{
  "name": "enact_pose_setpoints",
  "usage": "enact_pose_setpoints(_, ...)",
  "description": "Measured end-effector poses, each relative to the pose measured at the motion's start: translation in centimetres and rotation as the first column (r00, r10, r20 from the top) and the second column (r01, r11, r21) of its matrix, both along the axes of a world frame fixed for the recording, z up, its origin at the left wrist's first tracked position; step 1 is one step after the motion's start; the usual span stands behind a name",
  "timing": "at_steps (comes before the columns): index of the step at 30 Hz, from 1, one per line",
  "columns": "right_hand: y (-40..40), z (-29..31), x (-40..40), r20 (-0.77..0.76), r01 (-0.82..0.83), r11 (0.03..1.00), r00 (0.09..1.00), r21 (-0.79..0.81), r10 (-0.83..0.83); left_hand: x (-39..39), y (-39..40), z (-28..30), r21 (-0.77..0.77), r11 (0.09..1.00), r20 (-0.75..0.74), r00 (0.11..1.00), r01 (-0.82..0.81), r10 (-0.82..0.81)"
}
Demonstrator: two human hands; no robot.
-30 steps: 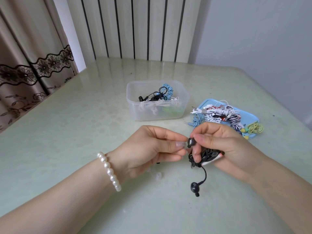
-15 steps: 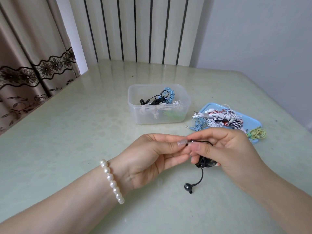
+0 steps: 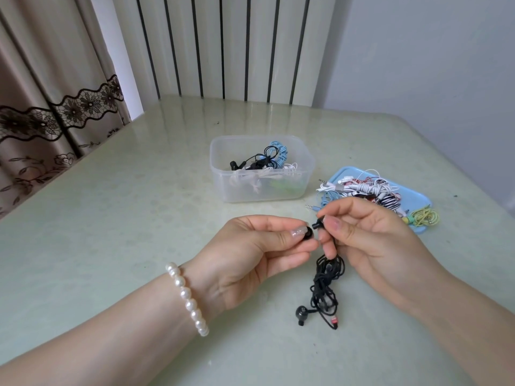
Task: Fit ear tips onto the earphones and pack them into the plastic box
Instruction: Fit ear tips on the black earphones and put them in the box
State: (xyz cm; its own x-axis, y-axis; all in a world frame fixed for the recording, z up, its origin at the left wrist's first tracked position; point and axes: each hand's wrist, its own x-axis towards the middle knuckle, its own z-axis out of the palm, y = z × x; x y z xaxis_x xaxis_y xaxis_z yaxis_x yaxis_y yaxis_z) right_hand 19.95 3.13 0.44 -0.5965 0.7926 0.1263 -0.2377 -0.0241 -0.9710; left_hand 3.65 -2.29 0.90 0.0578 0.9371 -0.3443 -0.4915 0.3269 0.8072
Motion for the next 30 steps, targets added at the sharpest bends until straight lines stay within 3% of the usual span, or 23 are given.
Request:
enact_pose_setpoints(12, 0.0, -0.4, -0.2, 0.036, 0.002, 1.0, 0.999, 0.006, -0.002, 0.2, 0.0, -0.4, 0.021, 1.0, -0.056, 0.998, -0.004, 0.005)
enact_pose_setpoints(30, 0.0, -1.1, -1.1, 0.021, 0.091, 0.996, 0.996, 0.007, -0.091, -0.1, 0.3, -0.3, -0.029, 1.0, 0.013, 1.0, -0.008, 0.009)
